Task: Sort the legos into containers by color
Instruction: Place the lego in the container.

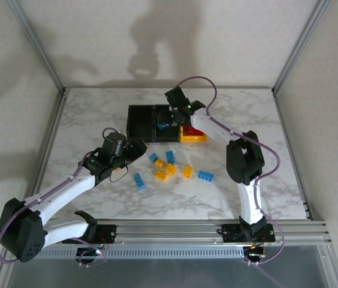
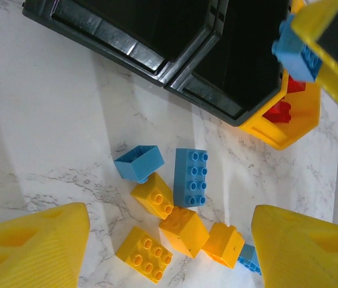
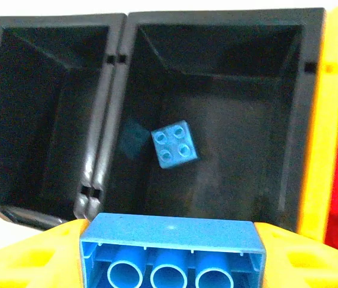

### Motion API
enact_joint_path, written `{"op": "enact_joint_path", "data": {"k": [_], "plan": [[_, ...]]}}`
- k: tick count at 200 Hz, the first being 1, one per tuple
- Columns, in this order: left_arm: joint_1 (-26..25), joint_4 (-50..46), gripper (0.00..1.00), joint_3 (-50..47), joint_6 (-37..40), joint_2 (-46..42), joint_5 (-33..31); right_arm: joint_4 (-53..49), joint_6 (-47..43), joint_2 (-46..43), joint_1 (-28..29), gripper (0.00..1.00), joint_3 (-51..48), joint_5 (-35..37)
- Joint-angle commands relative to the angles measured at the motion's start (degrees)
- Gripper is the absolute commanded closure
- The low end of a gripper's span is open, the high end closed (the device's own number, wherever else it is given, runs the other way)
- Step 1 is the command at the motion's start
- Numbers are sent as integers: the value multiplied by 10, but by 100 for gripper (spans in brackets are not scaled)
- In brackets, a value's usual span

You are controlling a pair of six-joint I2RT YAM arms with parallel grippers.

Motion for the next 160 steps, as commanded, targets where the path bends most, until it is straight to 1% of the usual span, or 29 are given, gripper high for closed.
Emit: {"op": "enact_joint_path", "data": {"k": [1, 47, 105, 160], "plan": [[7, -14, 28, -3, -9, -9, -6, -20, -7, 49, 2, 49, 70, -8], [12, -26, 28, -10, -8, -23, -9, -32, 13, 139, -15, 49, 180, -3], [17, -34, 28, -13, -10, -30, -10, -29, 25, 188, -23, 47, 219, 8], [18, -42, 28, -15, -12, -33, -14, -20, 28, 190, -24, 34, 219, 1]]}}
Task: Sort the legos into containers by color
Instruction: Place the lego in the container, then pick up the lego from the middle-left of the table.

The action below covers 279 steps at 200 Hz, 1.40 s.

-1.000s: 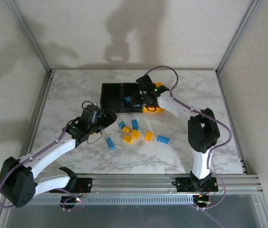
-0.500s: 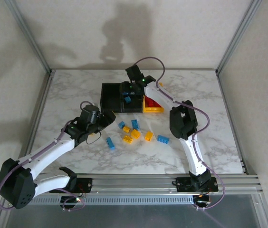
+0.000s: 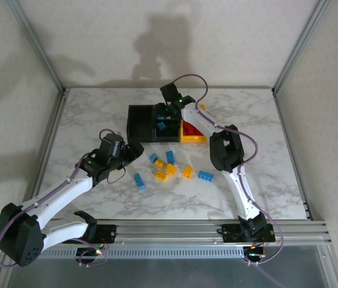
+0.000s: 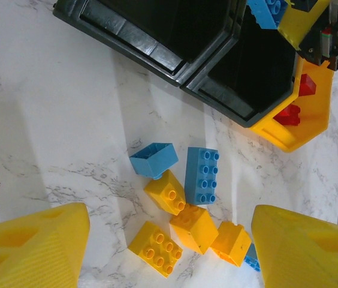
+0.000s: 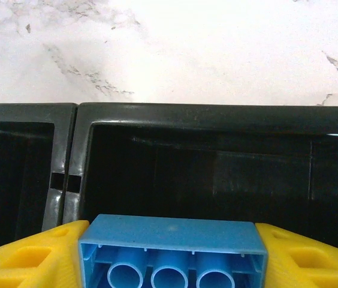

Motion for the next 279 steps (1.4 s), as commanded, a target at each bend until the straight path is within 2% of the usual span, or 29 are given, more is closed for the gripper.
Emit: {"op": "enact_joint_path", "data": {"k": [1, 104, 168, 190, 225, 279], "plan": [[6, -15, 28, -7, -10, -11, -12, -3, 3, 3, 0, 34, 16, 2], [3, -77, 28, -22, -20, -41, -21, 2, -6, -37, 2, 26, 22, 1], [-8, -106, 28, -27, -25, -48, -33, 12, -8, -83, 10, 27, 2, 5], [-22, -134, 28, -21, -27, -35, -48, 37, -12, -135, 17, 27, -51, 1], [-67, -156, 27, -14, -43, 15, -63, 91, -19, -254, 33, 28, -191, 0], [-111, -158, 37, 19, -49, 115, -96, 163, -11, -464, 40, 29, -487, 2]]}}
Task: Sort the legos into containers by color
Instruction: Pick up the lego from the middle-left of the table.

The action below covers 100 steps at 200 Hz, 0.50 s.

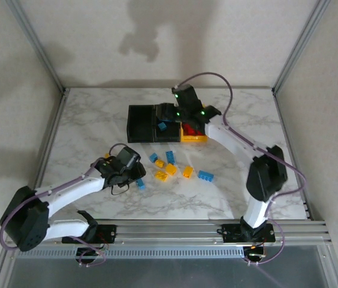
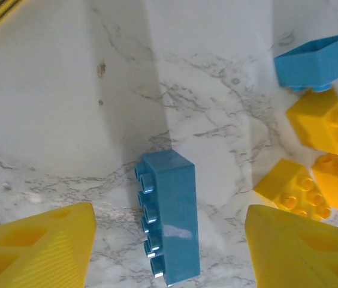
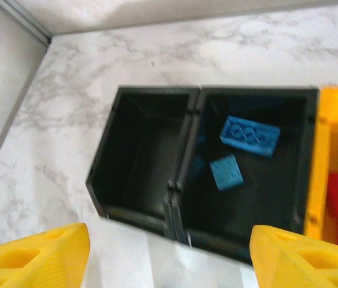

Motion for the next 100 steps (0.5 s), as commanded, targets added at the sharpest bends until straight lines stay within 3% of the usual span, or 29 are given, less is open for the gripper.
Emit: {"op": "enact_joint_path", "data": {"k": [1, 39, 100], "plan": [[-12, -22, 38, 30, -7, 31, -33, 33, -1, -68, 0, 29, -109, 7], [-27, -17, 40, 45, -3, 84, -42, 40, 24, -185, 0, 32, -277, 14], [-42, -3, 54, 53, -7, 119, -40, 69, -5, -353, 23, 32, -455, -130]]}}
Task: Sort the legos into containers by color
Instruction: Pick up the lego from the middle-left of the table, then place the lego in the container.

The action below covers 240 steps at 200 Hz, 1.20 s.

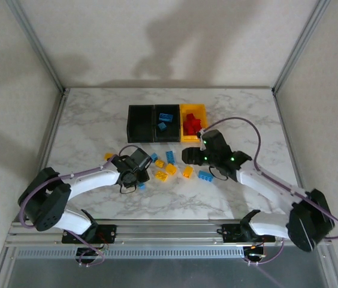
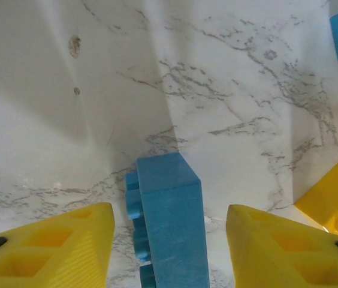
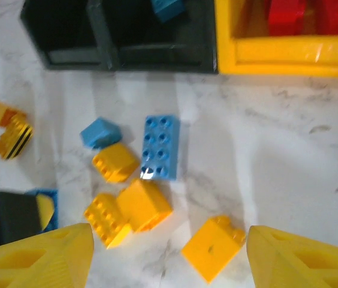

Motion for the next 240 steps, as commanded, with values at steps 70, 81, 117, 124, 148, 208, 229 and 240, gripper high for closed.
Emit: {"op": "enact_joint_path", "data": {"k": [70, 81, 117, 124, 148, 208, 229, 240], "plan": [[-6, -11, 80, 49, 15, 15, -32, 17, -9, -97, 40, 32, -74, -67], [-6, -18, 81, 67, 22, 16, -39, 15, -11, -97, 40, 32, -73, -61], [7, -28, 83, 144, 53, 45, -48, 25, 11, -108, 40, 32, -73, -22], [11, -29, 84, 161, 60, 54, -49, 28, 14, -114, 40, 32, -74, -13], [21, -29, 84, 222, 77, 86, -48, 39, 28, -128, 39, 31, -76, 21], [43, -36, 85, 369, 117, 185, -47, 62, 55, -117, 37, 31, -75, 82], [54, -29, 84, 418, 123, 228, -41, 88, 65, -100, 33, 31, -70, 88], [58, -30, 84, 451, 128, 255, -42, 96, 68, -89, 33, 31, -64, 84]]}}
